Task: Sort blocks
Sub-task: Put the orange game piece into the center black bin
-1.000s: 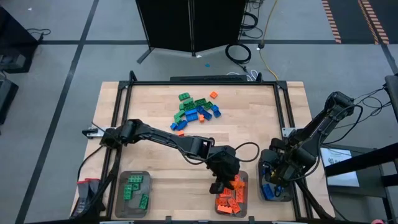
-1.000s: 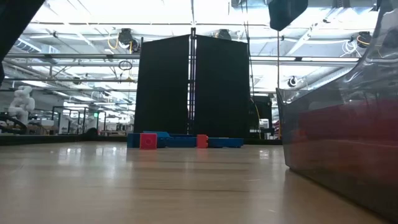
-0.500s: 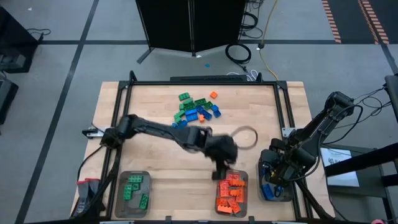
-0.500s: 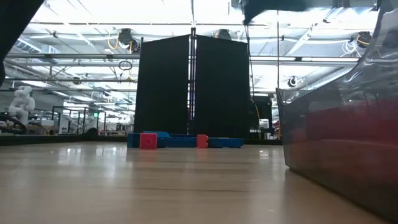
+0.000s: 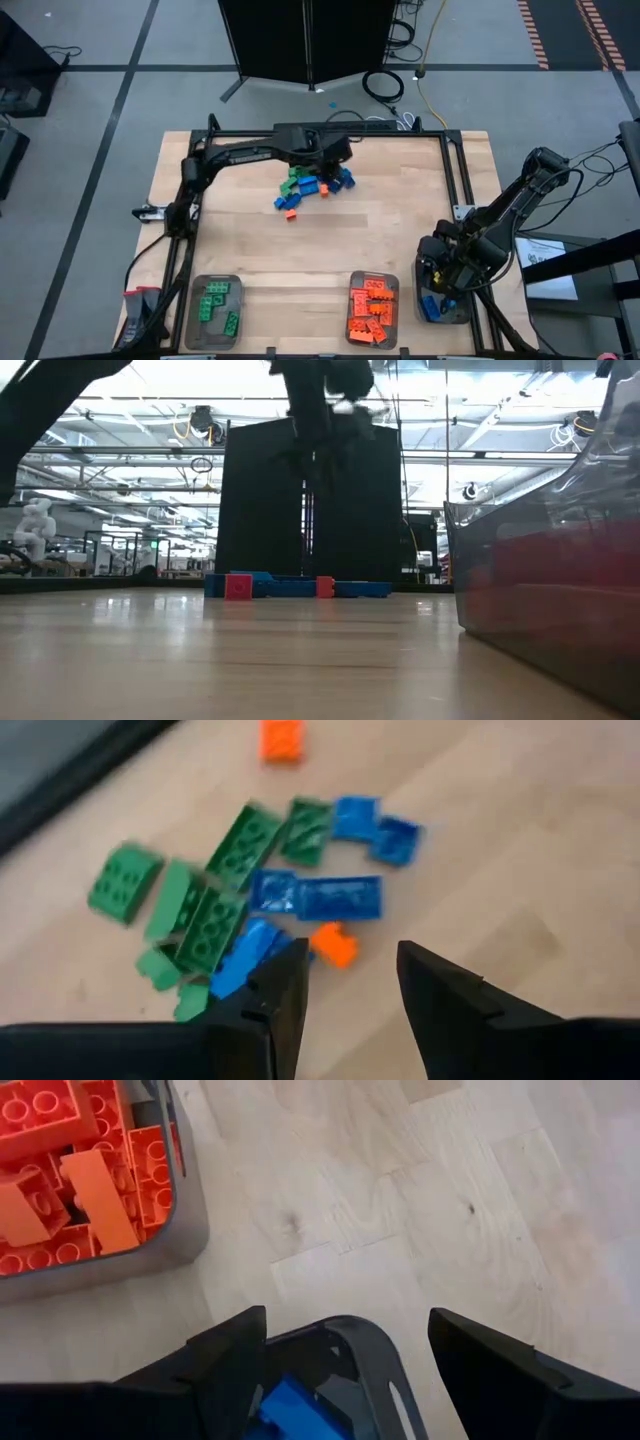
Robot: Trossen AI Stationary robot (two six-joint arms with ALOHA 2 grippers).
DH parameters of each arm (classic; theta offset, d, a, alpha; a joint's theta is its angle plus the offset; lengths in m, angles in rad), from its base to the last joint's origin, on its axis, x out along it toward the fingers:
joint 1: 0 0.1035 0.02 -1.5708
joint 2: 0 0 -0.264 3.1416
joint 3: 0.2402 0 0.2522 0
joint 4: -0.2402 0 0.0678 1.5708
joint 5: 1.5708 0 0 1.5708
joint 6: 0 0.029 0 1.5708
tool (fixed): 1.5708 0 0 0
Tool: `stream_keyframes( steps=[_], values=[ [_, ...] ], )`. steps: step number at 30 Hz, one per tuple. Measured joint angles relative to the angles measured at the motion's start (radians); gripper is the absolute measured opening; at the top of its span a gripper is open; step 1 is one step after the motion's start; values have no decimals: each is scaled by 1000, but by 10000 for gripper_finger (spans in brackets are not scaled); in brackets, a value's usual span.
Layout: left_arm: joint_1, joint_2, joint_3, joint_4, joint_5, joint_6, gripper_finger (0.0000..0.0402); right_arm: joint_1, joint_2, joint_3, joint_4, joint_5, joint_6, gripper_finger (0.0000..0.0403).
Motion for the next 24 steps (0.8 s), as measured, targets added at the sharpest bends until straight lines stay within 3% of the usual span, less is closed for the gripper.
stream_keyframes(
  steps=[10,16,24],
  values=[
    [-8,-4,-214,178,55,-293,155,0,0,0,-3,0,28,274],
    [-31,-4,-296,210,73,-349,170,0,0,0,-4,1,29,274],
    [-19,-4,-304,282,58,-379,208,1,0,0,5,-3,36,274]
  ],
)
